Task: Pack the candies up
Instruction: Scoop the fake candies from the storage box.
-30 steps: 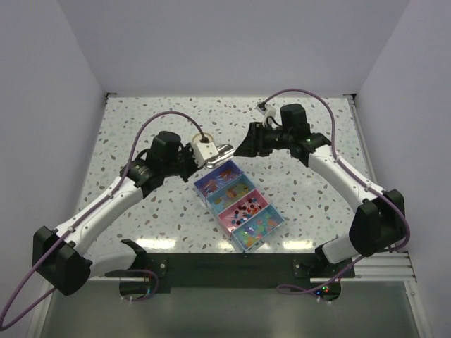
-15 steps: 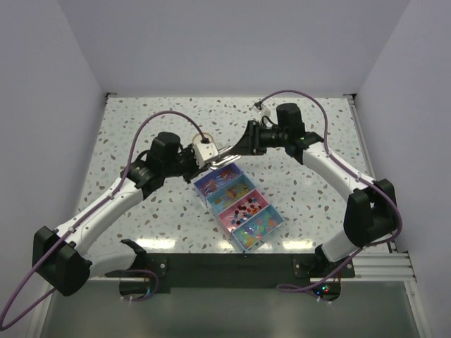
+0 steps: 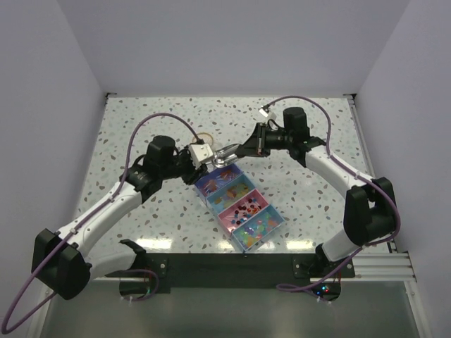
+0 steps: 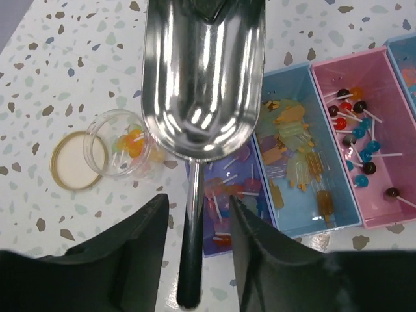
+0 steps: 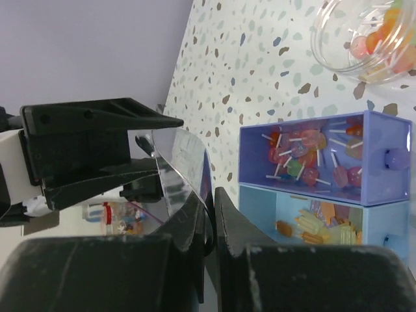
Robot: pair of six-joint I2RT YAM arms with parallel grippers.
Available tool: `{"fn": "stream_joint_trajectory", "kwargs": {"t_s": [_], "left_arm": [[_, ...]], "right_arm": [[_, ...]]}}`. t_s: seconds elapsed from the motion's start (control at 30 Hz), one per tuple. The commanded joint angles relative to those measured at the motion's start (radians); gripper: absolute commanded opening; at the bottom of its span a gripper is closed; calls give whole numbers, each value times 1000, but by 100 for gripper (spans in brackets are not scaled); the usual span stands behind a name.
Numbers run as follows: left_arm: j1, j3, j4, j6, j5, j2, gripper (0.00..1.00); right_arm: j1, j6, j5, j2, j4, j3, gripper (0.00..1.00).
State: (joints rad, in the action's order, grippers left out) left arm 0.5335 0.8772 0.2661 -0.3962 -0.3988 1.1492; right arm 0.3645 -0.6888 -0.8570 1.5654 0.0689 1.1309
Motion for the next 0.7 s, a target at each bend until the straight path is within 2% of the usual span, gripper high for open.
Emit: {"fn": "stream_joint_trajectory", "kwargs": {"t_s": [0.0,0.03,0.1,0.17,0.27,0.33,0.67], "left_arm": [[-56,-49,-136,37,-99,-66,50],[-70,-78,-178,51,-122,-86,54],[-116,-105,-217,71,-200,-100,56],[-167,-141,-286,100,-259,-114,57],[-255,-201,-421,189,-443,-132,57],[-294,-227,-510,252,-506,-131,57],[-305,-165,-557,318,-637,-39,57]], "right_arm": [[-33,-81,-63,-1,-129,-29,0],[-36,-92,-69,-1,-154,-36,0],[-44,-135,-82,1,-193,-58,0],[-50,-162,-97,1,-233,-71,0],[-53,-153,-103,2,-228,-75,0],[-55,-150,-105,1,-225,-79,0],[-55,-137,-91,7,-219,-80,0]]}}
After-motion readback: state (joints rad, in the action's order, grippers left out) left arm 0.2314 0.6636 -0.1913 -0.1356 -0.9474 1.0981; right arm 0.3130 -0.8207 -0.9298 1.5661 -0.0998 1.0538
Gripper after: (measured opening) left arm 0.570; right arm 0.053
